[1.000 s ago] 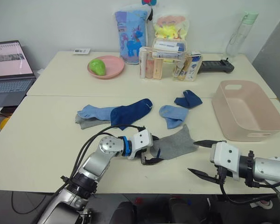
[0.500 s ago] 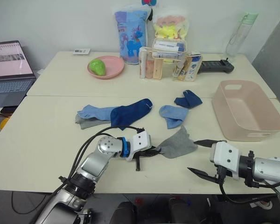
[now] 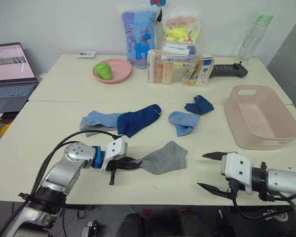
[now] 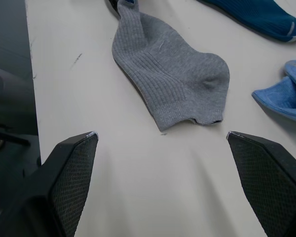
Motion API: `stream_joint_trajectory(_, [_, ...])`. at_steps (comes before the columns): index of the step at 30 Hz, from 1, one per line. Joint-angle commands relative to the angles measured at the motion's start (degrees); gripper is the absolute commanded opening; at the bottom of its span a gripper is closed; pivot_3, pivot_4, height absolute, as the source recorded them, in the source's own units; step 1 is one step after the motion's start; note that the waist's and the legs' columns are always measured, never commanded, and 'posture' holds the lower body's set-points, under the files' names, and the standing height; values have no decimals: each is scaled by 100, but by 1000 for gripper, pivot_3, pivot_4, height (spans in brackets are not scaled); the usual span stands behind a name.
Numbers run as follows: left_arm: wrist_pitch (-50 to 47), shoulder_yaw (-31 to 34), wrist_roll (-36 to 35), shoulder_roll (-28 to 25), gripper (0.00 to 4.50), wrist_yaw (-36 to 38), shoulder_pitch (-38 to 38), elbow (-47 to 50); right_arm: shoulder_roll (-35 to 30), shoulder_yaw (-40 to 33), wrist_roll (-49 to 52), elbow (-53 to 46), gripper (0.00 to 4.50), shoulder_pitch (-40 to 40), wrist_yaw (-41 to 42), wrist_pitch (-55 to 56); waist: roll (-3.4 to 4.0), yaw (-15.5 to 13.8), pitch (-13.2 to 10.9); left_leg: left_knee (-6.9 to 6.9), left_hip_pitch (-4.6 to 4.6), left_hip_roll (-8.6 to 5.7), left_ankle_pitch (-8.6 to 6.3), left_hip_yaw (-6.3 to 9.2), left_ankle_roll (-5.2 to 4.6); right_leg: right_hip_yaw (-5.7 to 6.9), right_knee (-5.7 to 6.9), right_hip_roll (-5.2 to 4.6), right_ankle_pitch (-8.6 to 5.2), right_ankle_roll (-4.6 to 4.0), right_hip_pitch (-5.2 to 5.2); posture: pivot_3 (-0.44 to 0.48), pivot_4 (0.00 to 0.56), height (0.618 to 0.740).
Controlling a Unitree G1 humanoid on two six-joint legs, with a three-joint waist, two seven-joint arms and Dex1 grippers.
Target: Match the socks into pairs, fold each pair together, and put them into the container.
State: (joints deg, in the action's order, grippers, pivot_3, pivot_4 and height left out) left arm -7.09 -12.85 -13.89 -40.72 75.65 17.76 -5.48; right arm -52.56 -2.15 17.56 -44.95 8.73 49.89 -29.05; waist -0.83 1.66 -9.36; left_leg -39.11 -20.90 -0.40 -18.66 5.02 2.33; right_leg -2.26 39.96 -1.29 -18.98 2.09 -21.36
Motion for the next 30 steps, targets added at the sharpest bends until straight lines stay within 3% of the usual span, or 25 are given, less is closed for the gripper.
stream_joint_trajectory(1, [272,-18,194,135,272,-62,352,-322,47,105,11,-99,4500,-226,-37,33,0,0,0,-1,0,-1,0,1,0,1,1,0,0,0,1,0,150,703])
stream_joint_trajectory(5, [508,226,1,171,1277,66,464,-531,56,145,-6,-76,4500,-256,-40,42,0,0,0,-1,-1,0,0,0,0,1,-1,0,0,0,-1,0,150,703])
stream_joint_trajectory(15, [888,944,-126,-262,4472,-14,149,-460,103,151,-120,27,4500,-230,-43,164,-1,4,0,-1,-1,3,0,2,0,0,2,0,0,0,-4,0,150,703])
stream_joint_trajectory(21, [2505,927,-31,-289,4472,241,-563,227,141,346,-306,186,4500,-301,-63,314,0,7,0,1,0,4,0,-4,1,-6,-1,-3,0,0,-5,0,150,703])
stream_joint_trajectory(30, [3049,445,904,311,4472,-759,-403,-110,499,1126,-1223,957,4500,-1028,-286,1057,-4,0,2,-1,0,1,0,-3,0,-2,1,-1,0,0,-4,0,150,703])
